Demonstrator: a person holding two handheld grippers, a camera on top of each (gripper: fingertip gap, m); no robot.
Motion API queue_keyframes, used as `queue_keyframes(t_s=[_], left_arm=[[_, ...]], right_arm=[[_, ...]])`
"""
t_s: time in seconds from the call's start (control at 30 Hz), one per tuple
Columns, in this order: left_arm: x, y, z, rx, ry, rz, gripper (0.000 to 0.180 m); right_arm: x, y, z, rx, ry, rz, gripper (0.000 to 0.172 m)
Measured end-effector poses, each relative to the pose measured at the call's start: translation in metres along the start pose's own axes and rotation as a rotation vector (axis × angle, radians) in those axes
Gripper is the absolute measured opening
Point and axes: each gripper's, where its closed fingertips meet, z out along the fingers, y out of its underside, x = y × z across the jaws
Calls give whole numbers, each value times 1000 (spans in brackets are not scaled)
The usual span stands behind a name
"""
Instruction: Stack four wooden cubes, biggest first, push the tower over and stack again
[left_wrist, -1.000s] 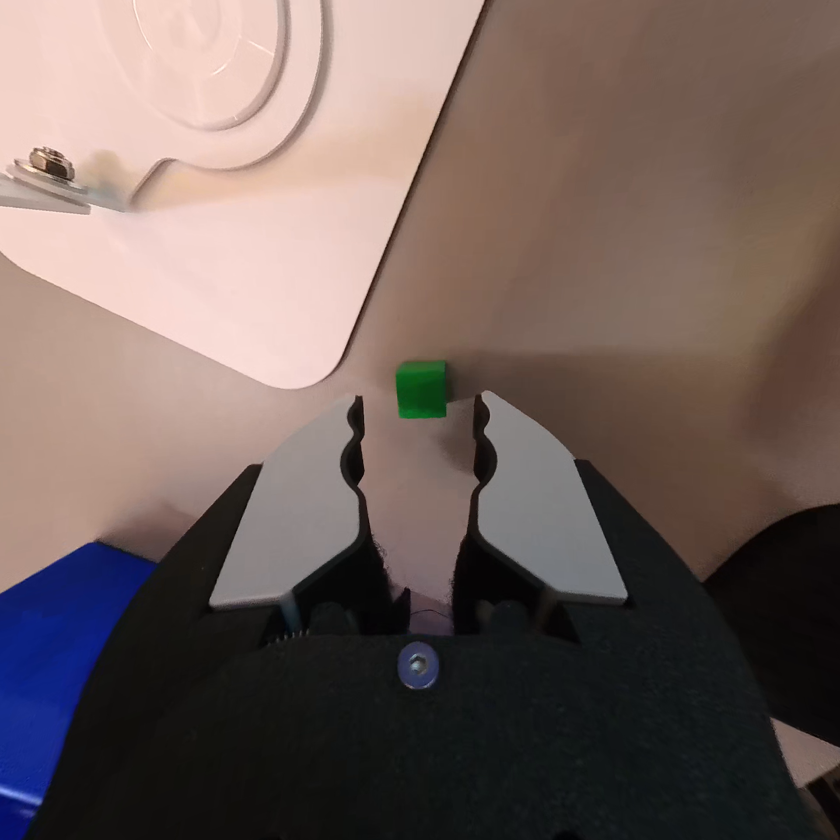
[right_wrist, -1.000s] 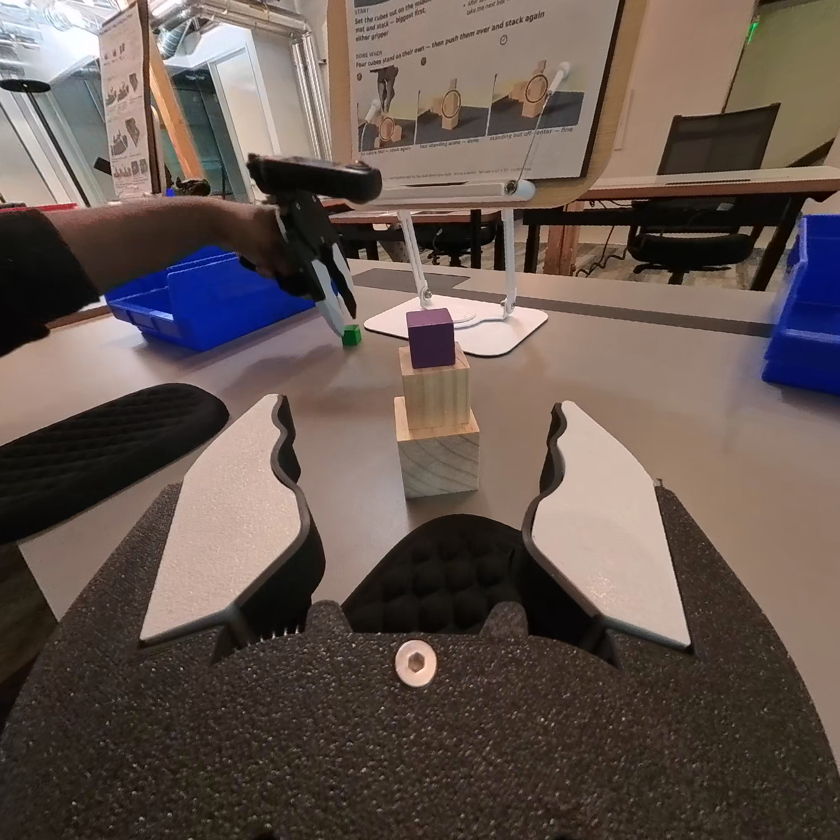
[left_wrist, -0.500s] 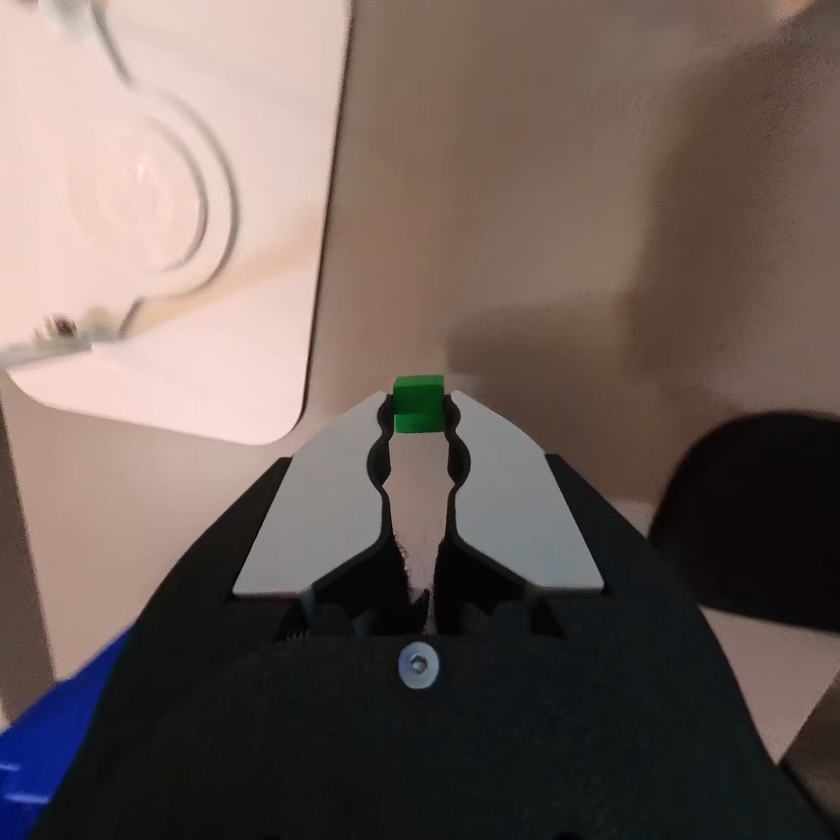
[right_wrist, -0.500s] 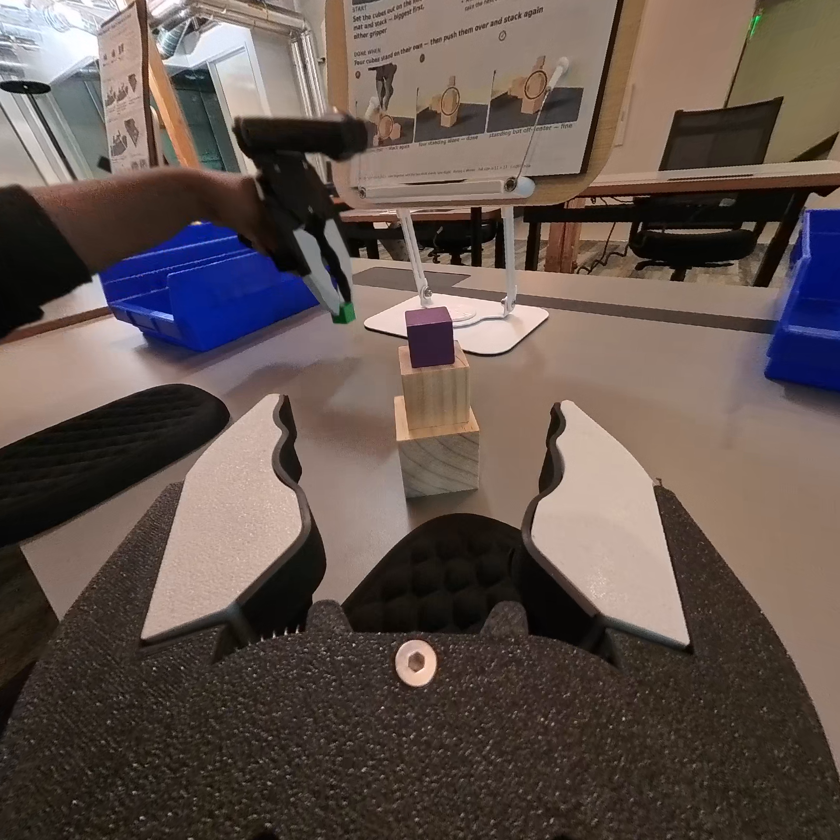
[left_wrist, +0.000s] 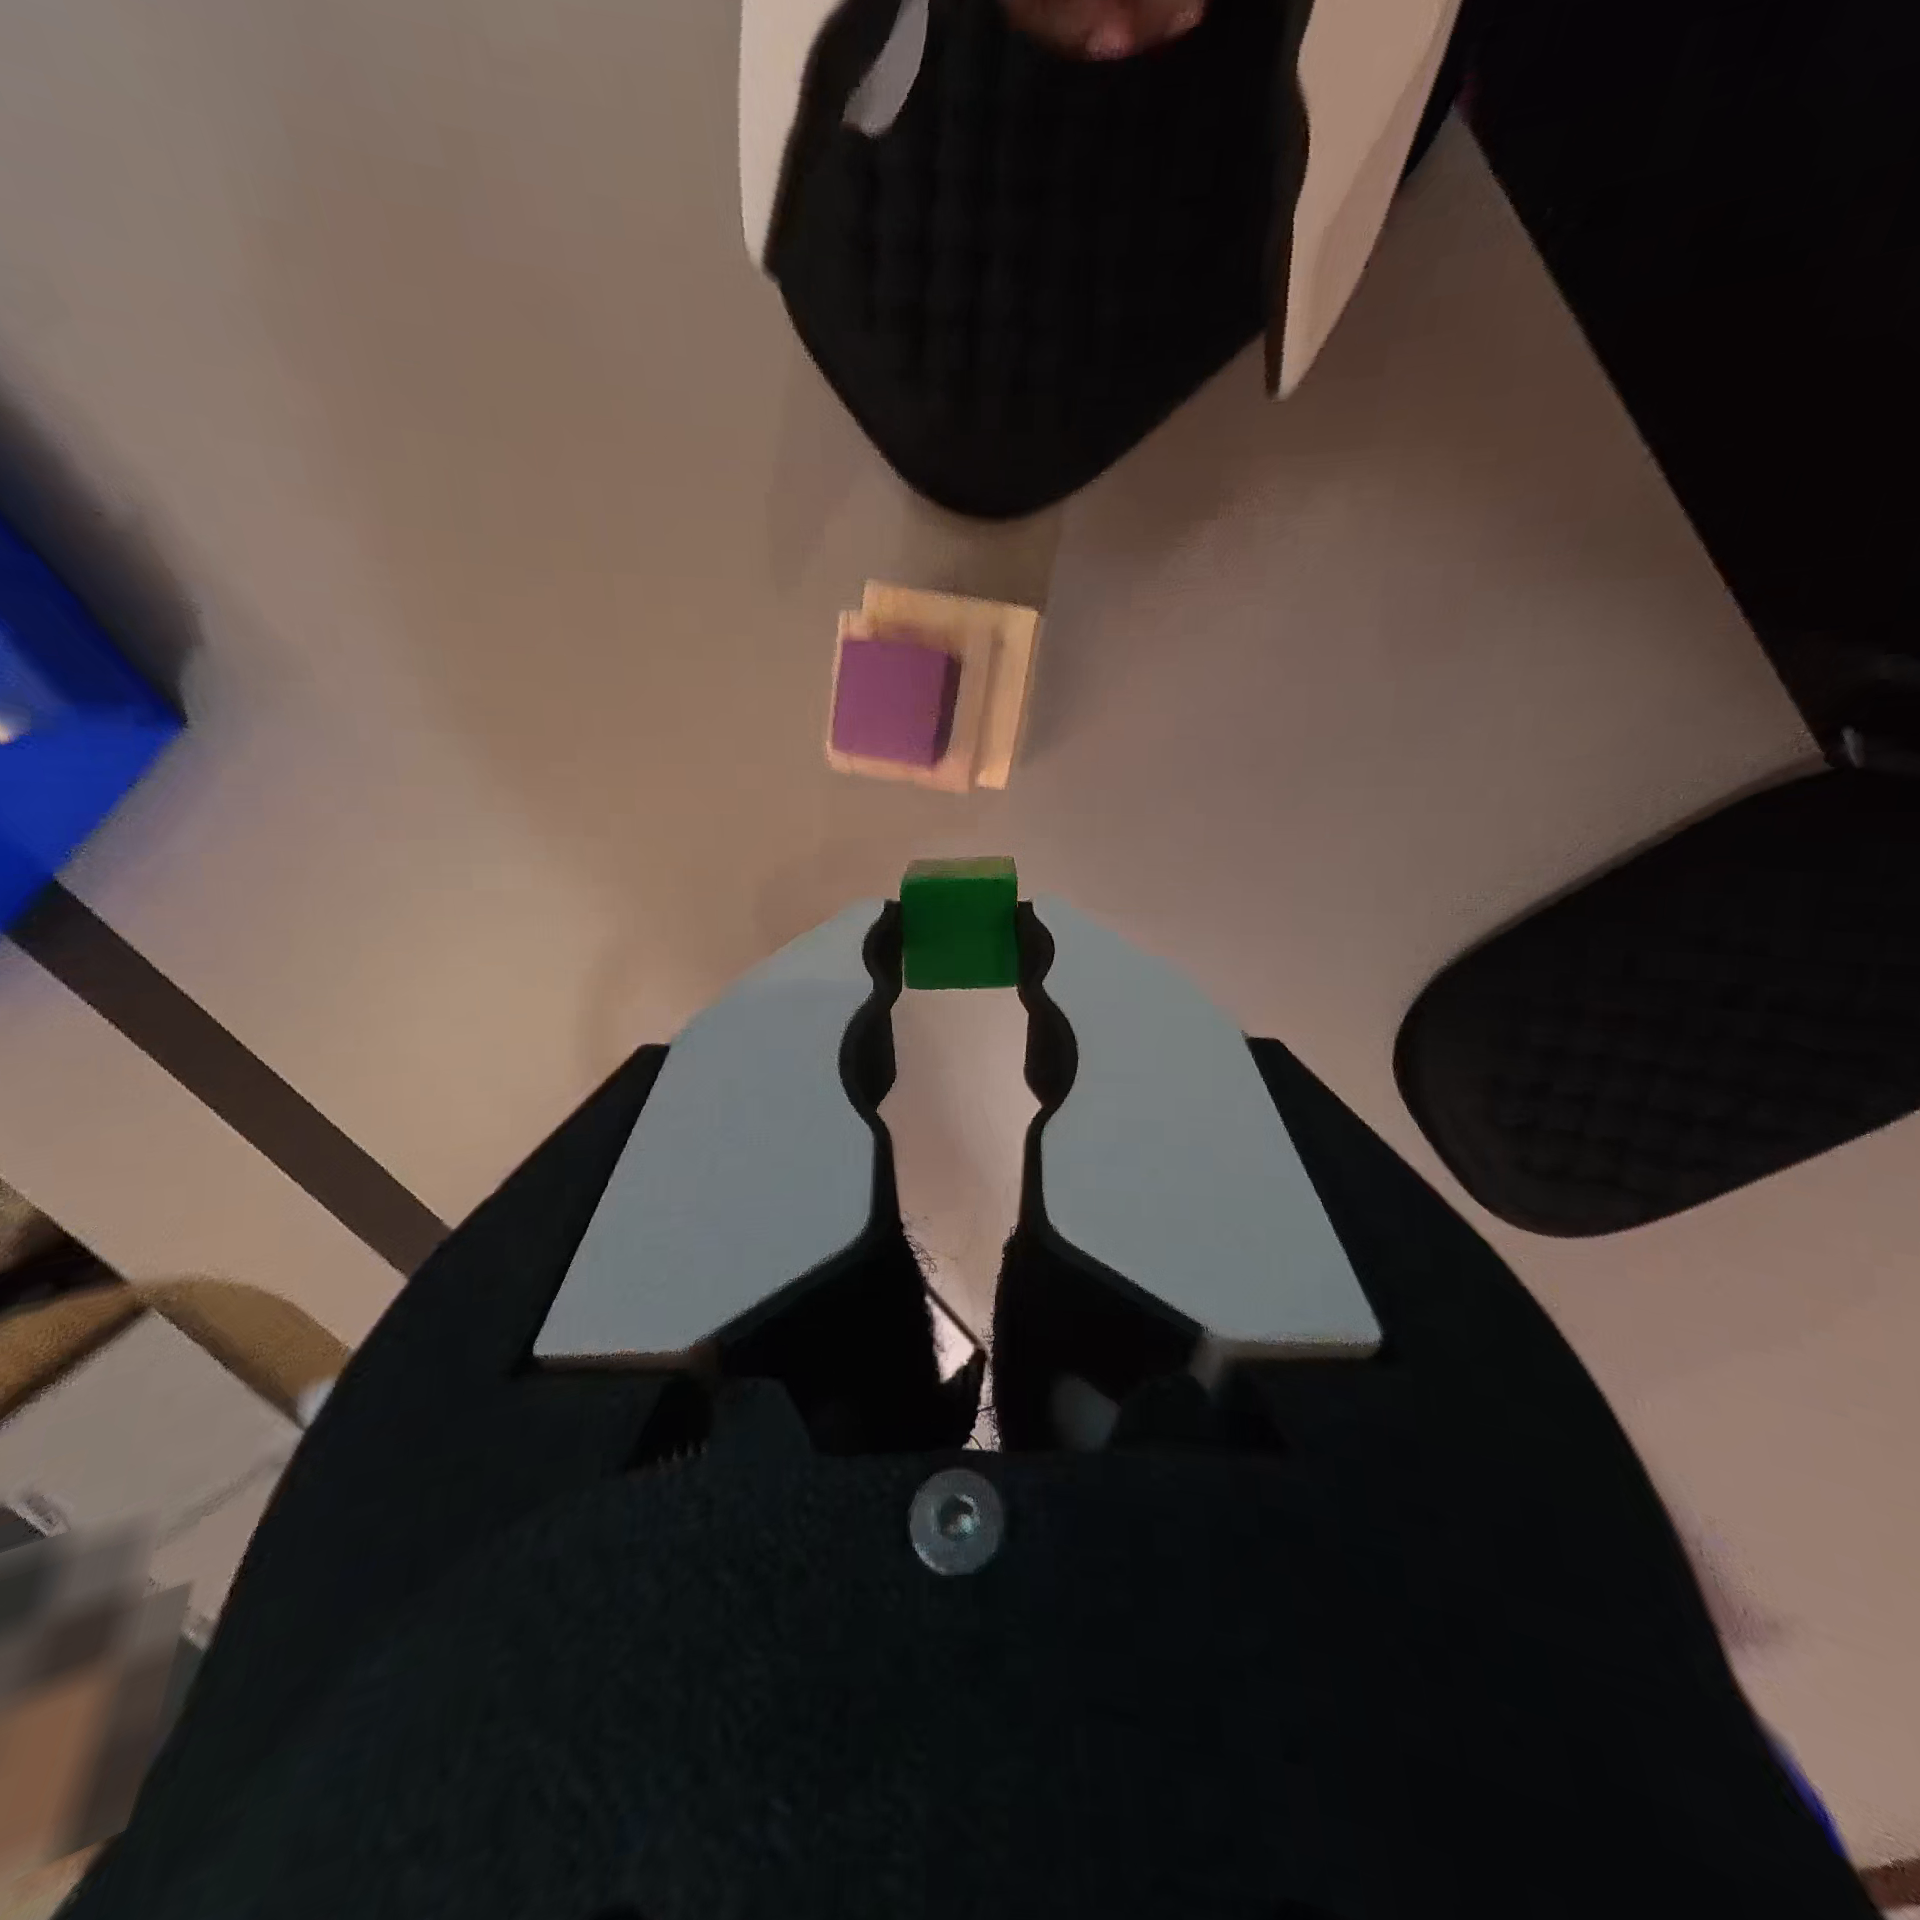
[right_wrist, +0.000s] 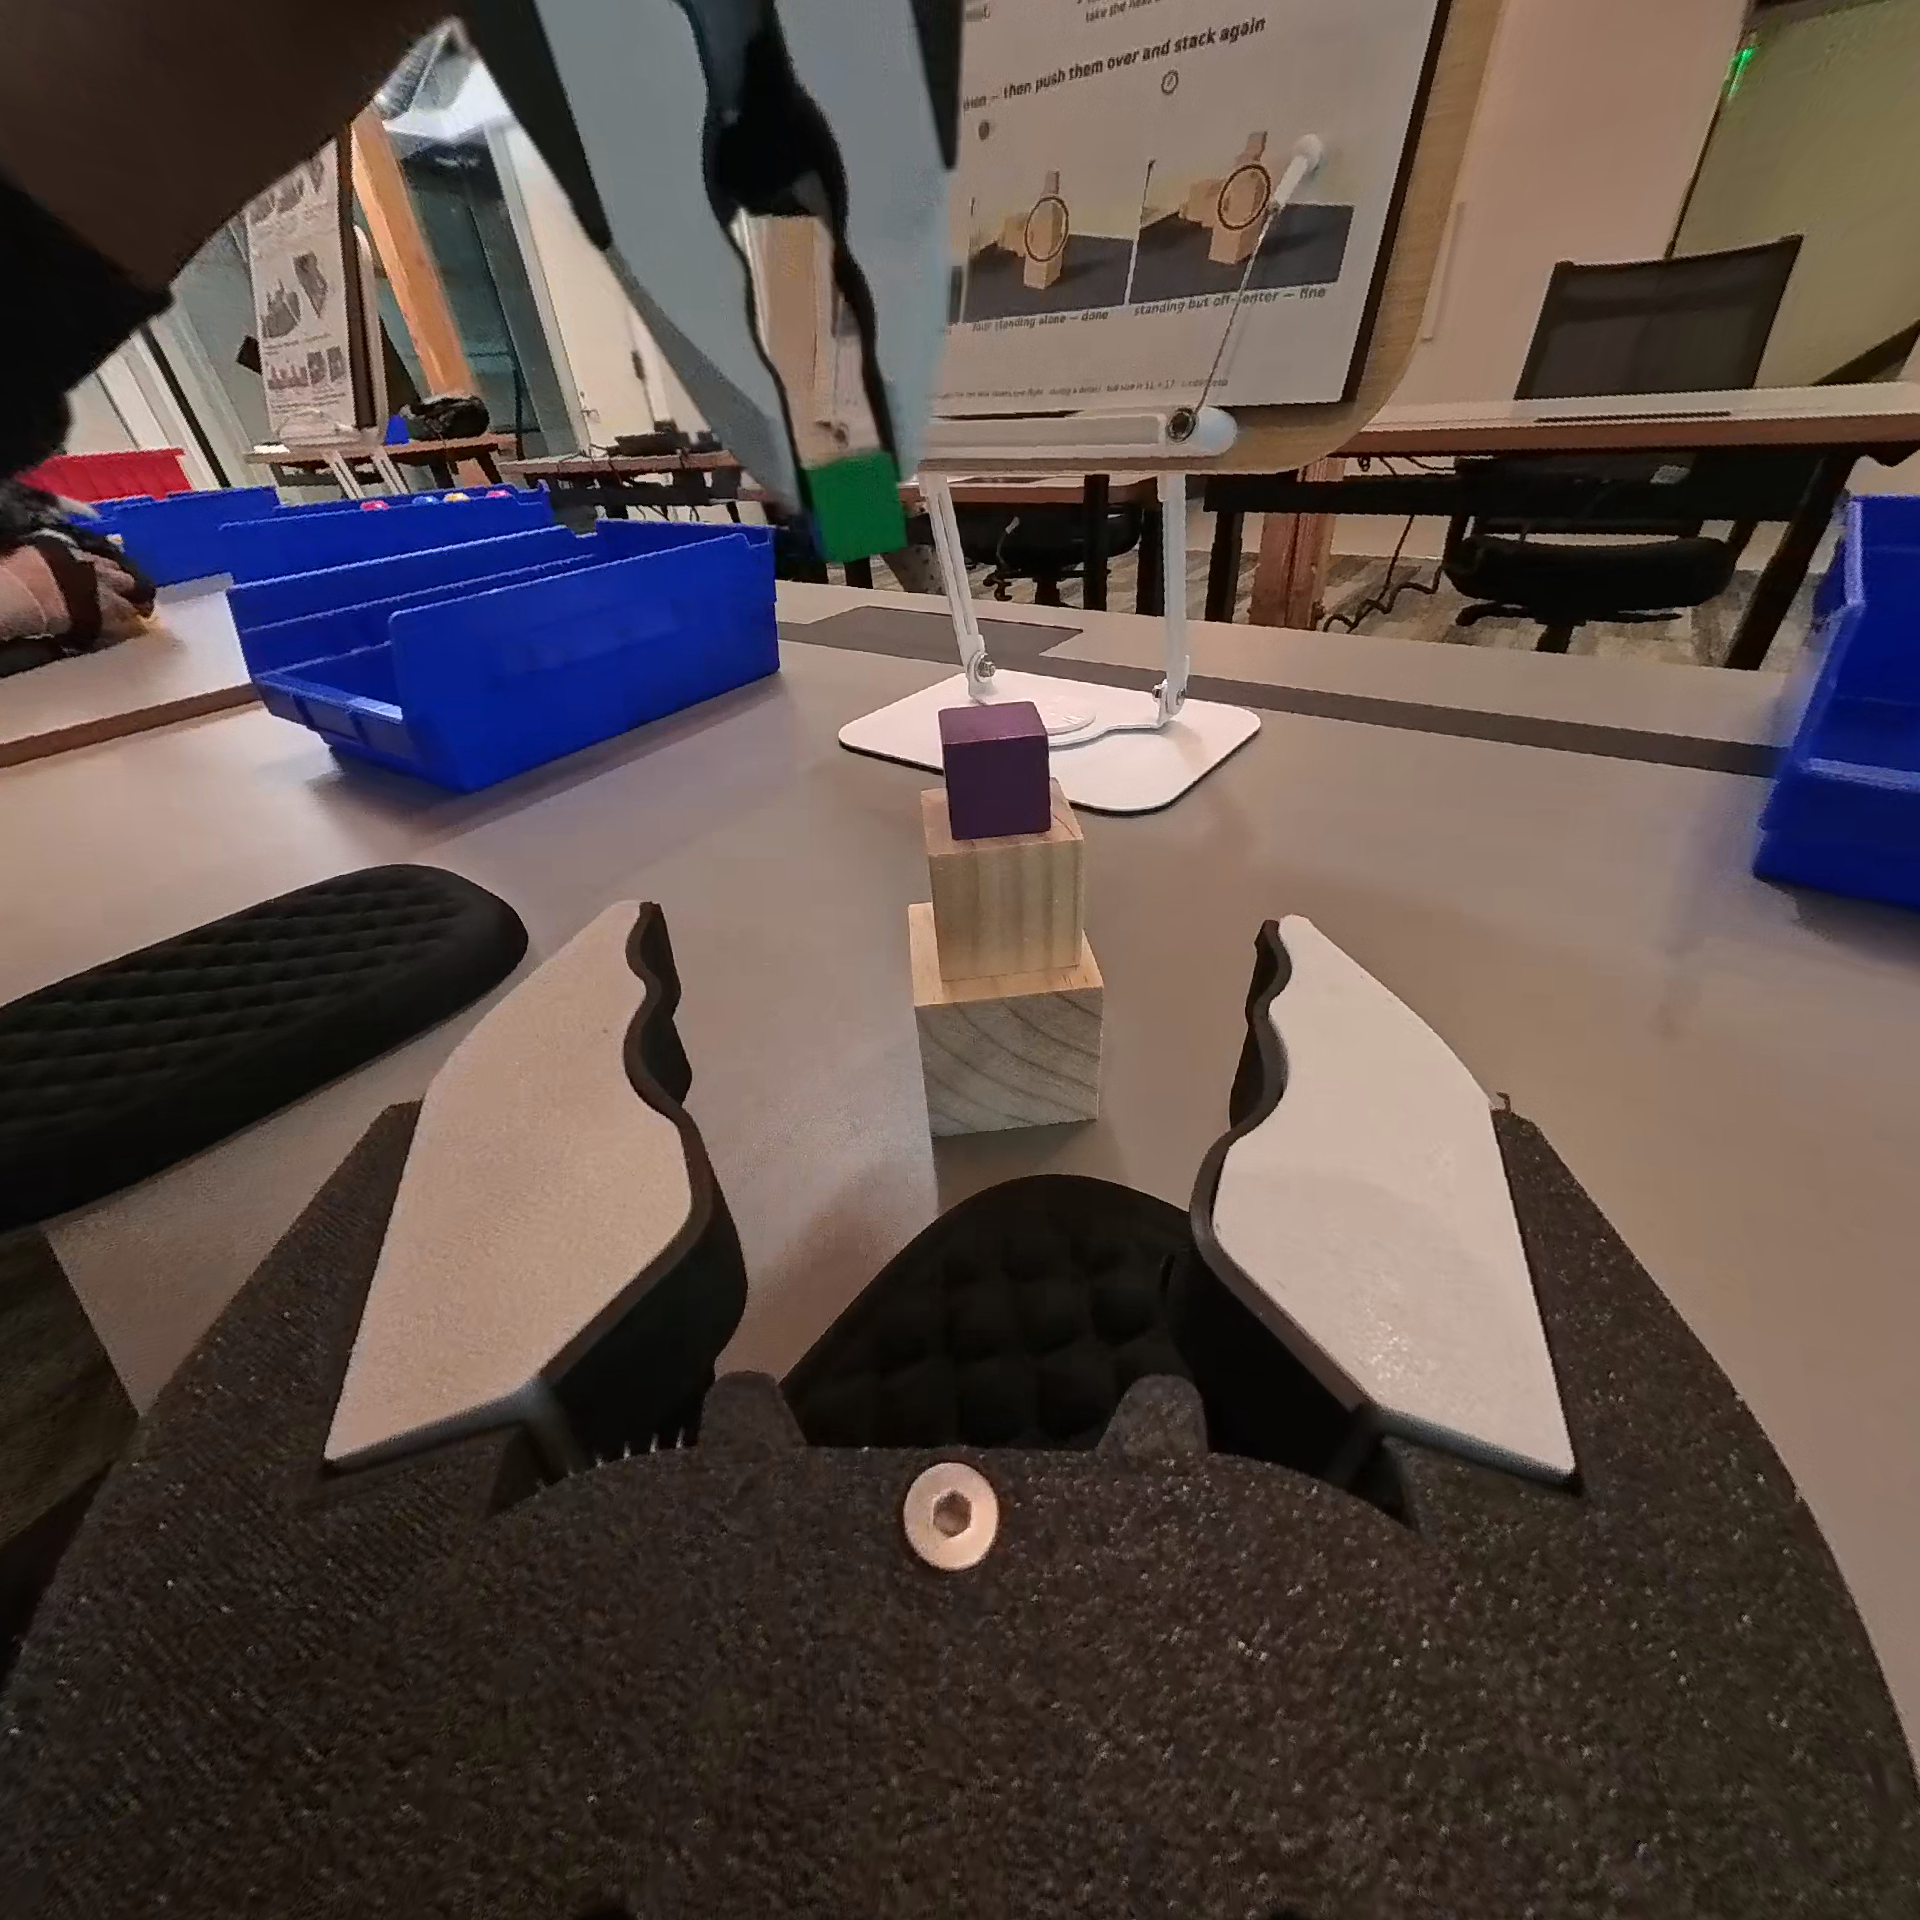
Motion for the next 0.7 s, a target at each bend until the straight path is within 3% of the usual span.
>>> queue_keyframes(t_s=[0.2,0.7], left_arm=[[-10,-25,15,-56,47,97,20],[-17,-22,42,-65,96,104,20]], right_arm=[[1,-1,-1,6,2,11,103],[2,0,0,0,-6,28,103]])
